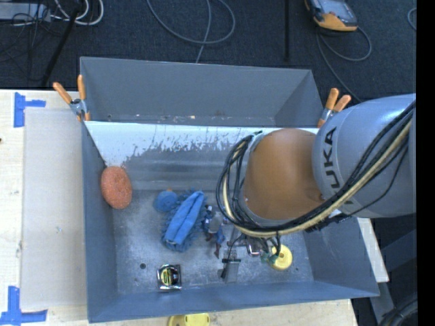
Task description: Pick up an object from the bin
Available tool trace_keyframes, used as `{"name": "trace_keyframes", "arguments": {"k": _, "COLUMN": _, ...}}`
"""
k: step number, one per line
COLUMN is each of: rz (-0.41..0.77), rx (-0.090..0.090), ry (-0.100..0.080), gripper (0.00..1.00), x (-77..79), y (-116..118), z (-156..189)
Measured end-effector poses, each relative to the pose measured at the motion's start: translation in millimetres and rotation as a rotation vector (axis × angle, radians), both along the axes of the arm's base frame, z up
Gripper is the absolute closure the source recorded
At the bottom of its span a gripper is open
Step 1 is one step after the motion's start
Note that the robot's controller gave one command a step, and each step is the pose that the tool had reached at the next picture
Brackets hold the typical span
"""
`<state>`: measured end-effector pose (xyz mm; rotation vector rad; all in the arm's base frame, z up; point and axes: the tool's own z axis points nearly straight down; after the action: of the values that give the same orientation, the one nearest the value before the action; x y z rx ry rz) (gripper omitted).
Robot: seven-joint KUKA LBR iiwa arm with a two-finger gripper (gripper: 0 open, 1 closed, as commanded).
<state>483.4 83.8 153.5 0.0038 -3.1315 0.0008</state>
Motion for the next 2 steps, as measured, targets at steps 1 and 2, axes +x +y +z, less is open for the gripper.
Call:
{"name": "trace_keyframes", "arguments": {"k": 1, "rz": -0.003, "rx": 0.001, "ry": -0.008, "gripper": 0.0, "x": 1.9, "y": 0, "z": 4}}
{"name": "trace_keyframes", "arguments": {"k": 2, "rz": -0.041, "rx": 0.002, "ry": -0.015, "gripper": 0.0, "x": 49.3, "y": 15, "z": -29}}
